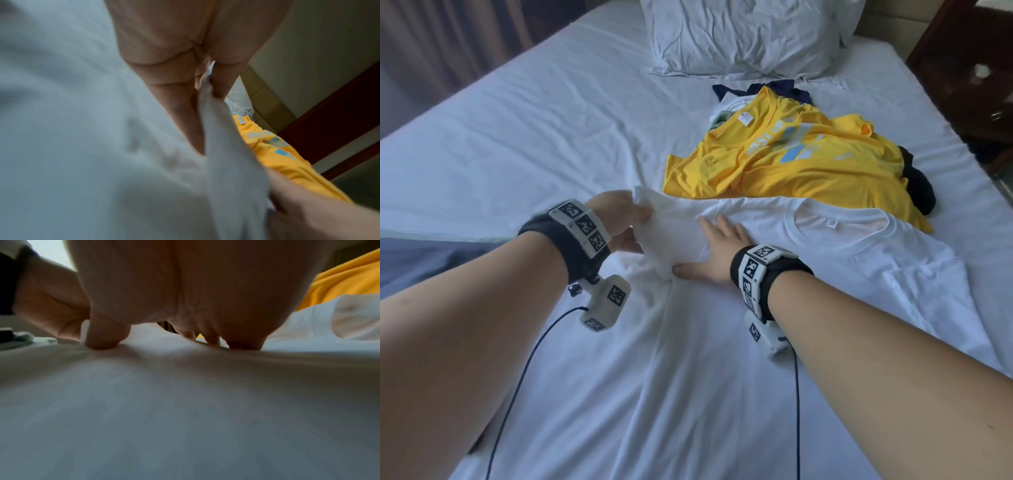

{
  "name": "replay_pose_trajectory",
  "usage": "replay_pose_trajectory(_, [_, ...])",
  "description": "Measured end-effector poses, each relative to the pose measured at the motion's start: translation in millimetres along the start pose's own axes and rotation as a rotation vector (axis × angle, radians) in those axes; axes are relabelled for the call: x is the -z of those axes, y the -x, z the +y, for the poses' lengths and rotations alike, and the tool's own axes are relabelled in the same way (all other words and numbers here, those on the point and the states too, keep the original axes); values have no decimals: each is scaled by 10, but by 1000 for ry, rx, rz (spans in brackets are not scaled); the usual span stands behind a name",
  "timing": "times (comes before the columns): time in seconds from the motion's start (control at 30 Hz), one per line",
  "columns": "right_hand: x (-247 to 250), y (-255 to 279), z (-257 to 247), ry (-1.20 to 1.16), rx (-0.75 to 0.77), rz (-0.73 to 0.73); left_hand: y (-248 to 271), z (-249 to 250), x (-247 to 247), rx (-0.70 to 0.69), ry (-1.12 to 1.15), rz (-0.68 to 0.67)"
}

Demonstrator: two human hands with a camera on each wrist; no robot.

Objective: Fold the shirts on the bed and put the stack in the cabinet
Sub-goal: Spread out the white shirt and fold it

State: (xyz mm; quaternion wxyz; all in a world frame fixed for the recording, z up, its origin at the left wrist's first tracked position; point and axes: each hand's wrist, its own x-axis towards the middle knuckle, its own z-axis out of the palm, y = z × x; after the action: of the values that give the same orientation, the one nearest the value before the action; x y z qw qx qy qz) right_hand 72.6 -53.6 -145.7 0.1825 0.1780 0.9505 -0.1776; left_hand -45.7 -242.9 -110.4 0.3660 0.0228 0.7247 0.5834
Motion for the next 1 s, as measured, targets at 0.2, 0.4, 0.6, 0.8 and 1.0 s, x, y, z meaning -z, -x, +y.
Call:
replay_pose_trajectory(0.2, [-36,22,-105,76,-54,-43,-34,47,-36,-129,-524,231])
replay_pose_trajectory(0.4, [-25,-3,-177,23,-58,-20,60,139,-214,-242,-807,332])
replay_pose_trajectory(0.6, [310,310,262,-1283,-203,163,302,587,-929,-257,-335,-117])
replay_pose_trajectory(0.8, [146,513,617,-864,-321,403,210,240,-1021,-53,-1090,28])
replay_pose_trajectory(1.0, [36,570,507,-276,-205,136,199,-60,-933,160,-1070,-178])
